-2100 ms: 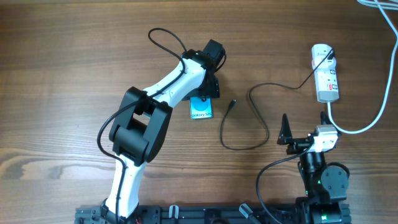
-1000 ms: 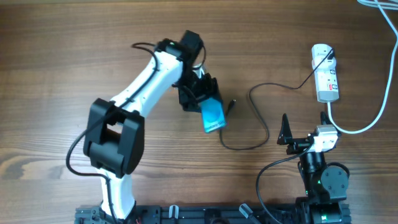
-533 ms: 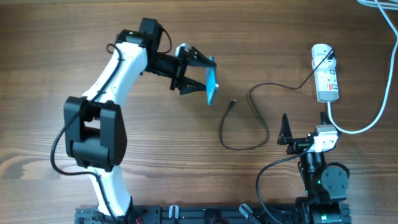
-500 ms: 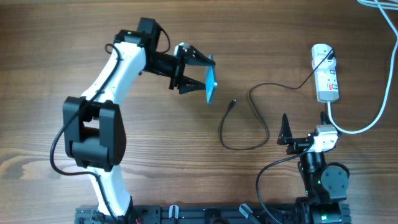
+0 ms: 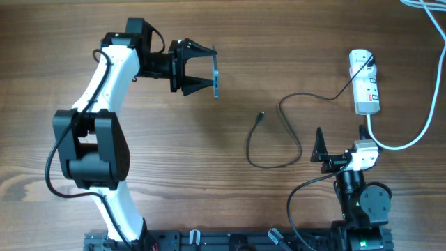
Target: Plug charger to phone and switch on socket
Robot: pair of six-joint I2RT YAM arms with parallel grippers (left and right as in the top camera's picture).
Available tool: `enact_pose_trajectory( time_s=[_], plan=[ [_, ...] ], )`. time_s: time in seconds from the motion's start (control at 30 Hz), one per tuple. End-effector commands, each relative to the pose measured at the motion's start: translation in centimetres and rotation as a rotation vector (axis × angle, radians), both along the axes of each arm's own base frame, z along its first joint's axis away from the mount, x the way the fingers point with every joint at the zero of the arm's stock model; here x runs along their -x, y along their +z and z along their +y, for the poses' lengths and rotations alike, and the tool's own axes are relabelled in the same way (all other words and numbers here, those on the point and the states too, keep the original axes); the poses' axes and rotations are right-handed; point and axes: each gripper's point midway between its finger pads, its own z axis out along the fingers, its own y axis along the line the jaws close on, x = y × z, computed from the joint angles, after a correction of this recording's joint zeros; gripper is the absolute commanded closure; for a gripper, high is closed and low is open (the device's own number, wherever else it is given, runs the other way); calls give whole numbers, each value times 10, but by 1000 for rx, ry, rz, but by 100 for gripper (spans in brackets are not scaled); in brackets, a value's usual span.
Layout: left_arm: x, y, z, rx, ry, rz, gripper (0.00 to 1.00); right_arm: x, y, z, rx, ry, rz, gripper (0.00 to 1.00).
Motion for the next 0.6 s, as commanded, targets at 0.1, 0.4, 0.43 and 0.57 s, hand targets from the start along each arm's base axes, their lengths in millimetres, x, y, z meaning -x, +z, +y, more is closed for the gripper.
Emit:
enact_pose_trajectory(
  time_s=[0.1, 0.4, 0.43, 0.57],
  plan=[
    [8, 26, 0, 57, -3, -6, 27, 0, 9, 4, -6, 26, -39, 0],
    [14, 26, -8, 55, -25, 16, 28, 41, 53, 96, -656, 651, 36, 0],
    [16, 26, -10, 55, -30, 16, 28, 45, 67, 95, -627, 666, -18, 0],
    [21, 26, -18, 55, -54, 17, 28, 43, 108, 87, -475, 590, -66, 0]
  ],
)
